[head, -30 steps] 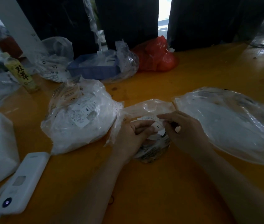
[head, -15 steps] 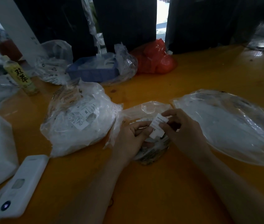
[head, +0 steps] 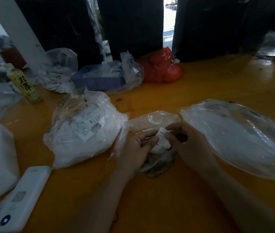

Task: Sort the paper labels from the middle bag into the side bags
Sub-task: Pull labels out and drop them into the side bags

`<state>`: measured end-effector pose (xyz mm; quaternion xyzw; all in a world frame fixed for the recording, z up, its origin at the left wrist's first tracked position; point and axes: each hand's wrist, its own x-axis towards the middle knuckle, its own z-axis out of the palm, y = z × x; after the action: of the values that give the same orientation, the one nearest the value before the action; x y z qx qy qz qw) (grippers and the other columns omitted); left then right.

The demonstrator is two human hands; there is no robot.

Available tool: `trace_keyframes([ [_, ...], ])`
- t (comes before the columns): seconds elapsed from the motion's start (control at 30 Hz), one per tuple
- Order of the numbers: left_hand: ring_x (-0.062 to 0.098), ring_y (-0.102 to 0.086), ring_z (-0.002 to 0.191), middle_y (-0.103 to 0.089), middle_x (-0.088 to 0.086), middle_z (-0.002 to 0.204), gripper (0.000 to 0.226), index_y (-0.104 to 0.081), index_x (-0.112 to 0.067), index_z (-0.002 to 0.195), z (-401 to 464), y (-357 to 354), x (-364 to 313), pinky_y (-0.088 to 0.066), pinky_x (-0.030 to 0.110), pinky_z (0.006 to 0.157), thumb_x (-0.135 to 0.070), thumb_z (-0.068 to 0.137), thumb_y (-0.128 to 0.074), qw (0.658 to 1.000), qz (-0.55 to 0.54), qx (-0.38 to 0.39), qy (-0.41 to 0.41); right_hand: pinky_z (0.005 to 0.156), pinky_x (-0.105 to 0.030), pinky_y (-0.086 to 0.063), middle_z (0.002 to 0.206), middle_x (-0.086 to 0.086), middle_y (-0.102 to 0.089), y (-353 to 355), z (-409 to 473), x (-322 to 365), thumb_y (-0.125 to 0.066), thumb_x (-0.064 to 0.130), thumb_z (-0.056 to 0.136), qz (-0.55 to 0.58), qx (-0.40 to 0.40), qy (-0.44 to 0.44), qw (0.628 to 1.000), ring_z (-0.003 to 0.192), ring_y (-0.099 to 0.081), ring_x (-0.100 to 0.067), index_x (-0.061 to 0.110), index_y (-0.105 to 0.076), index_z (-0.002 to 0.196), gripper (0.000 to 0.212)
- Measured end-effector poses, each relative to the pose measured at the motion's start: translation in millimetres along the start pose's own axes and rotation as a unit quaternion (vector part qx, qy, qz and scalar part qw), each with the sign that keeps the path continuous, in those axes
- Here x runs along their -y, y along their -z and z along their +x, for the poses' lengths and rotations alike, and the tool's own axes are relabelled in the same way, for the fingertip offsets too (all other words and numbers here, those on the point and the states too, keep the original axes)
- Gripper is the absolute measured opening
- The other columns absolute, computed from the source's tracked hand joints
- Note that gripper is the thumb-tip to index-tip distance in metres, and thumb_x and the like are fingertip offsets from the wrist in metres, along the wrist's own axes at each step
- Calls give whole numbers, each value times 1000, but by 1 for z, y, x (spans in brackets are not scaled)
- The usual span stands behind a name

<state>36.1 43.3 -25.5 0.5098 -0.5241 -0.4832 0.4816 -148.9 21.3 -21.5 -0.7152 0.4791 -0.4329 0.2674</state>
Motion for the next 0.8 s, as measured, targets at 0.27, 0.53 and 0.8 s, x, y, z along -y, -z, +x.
trace_keyframes([
  [0.27, 18, -80, 81, -77, -17, 116, 31, -74, -41, 122, -3, 1, -3, -64, 30, 68, -45, 91, -68, 1000, 12, 6, -17, 70, -3, -45, 88, 25, -64, -2, -1, 3, -70, 29, 93, -7, 34, 6, 999, 87, -60, 12, 40, -63, 96, 13],
  [0.53, 14, -78, 91, -75, -17, 119, 24, -76, -49, 115, -2, 1, -6, -63, 28, 69, -32, 100, -68, 1000, 16, -10, -20, 71, -1, -44, 89, 26, -60, 1, 0, 5, -68, 30, 94, -49, 66, 5, 997, 91, -57, 14, 46, -57, 98, 19],
  [0.8, 4, -74, 100, -78, -18, 108, 36, -73, -57, 101, -2, 2, -2, -59, 19, 77, -21, 94, -78, 998, 40, -27, -37, 69, -3, -47, 88, 25, -67, 5, 2, 1, -73, 30, 90, 5, -28, -21, 999, 87, -62, 15, 33, -66, 104, 16],
])
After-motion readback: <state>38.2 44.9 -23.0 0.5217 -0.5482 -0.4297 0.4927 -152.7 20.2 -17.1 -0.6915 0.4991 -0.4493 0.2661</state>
